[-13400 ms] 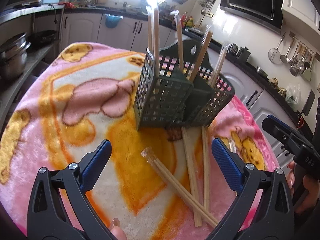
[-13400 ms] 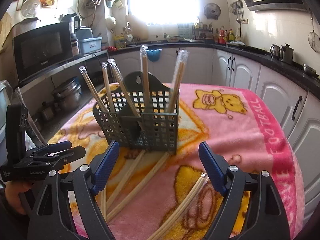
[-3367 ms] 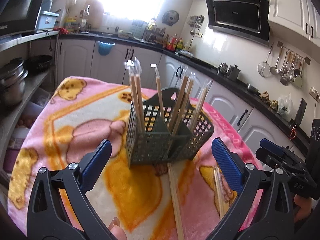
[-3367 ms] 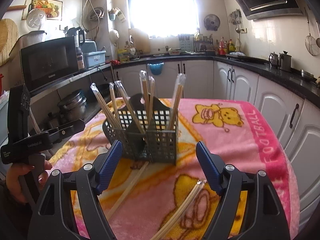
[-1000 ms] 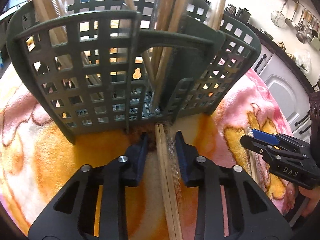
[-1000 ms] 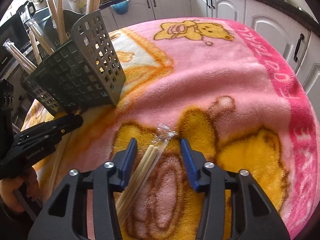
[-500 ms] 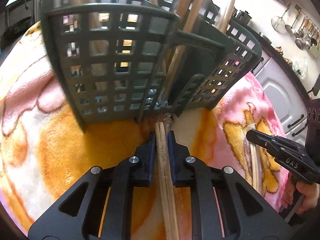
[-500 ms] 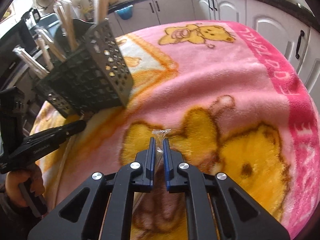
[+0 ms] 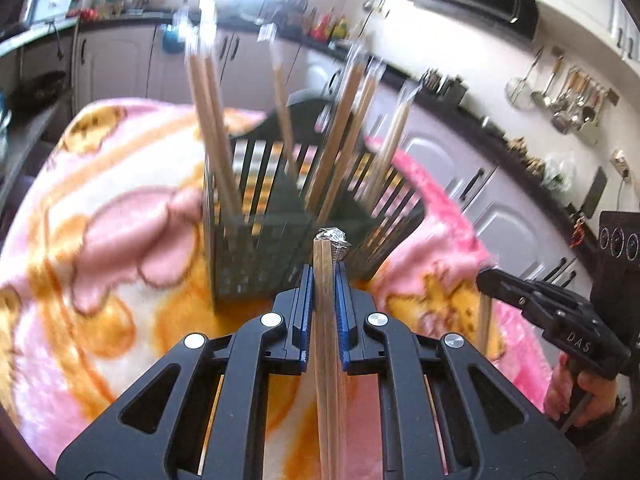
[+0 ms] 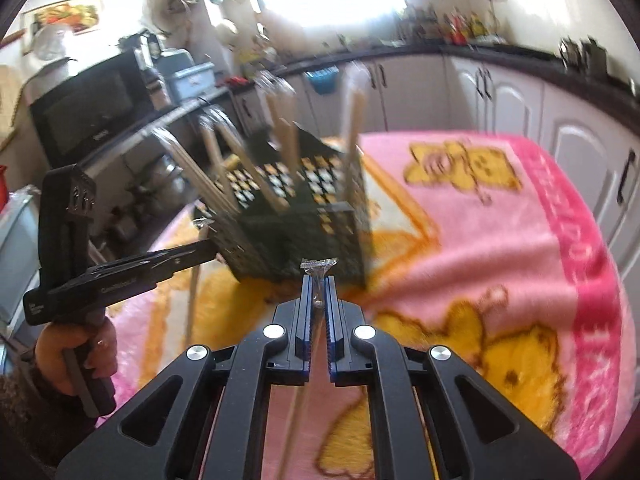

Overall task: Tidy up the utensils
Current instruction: 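Lift the left tool's chopstick above the caddy while the right tool carries its own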

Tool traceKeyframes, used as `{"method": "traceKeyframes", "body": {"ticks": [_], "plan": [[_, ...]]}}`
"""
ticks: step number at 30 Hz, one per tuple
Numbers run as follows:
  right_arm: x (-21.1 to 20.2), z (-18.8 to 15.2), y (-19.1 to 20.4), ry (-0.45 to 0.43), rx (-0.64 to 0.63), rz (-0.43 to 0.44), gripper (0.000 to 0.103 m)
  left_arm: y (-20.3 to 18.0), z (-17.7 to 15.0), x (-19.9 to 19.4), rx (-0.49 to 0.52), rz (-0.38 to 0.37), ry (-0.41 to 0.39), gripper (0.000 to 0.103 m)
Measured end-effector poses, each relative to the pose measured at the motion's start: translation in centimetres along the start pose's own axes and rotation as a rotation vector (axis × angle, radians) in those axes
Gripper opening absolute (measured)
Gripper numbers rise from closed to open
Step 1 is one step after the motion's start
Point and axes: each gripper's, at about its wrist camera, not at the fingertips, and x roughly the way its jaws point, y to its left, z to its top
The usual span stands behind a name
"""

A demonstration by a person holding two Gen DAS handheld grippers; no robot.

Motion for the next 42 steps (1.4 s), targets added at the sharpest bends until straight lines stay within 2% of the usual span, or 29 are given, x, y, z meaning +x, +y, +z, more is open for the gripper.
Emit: {"method": "traceKeyframes", "body": {"ticks": [10, 18, 26, 34, 42], "plan": [[-4.4, 5.2, 3.7, -0.183, -0.095, 0.037, 0.006, -2.3, 4.4, -5.2, 0.053, -0.053, -0.17, 0.005], [-6.5, 9.4, 4.6, -0.336, -0.112, 0.036, 0.006, -4.2, 8.3, -7.7, 0.081, -0.067, -0.288, 0.003], [-7.6, 12.6, 4.8, -0.429, -0.128, 0.021, 0.006, -5.3, 11.5, -9.8, 0.102, -0.058, -0.386, 0.003], [-8.5, 15.1, 4.4, -0.526, -0.156, -0.015, 0.006, -5.2, 13.7, -9.8, 0.106, -0.021, -0.429, 0.003], [-6.3, 15.7, 3.5, -0.561, -0.186, -0.09, 0.006, -4.7, 13.5, -7.8, 0.102, 0.025, -0.426, 0.003]]}}
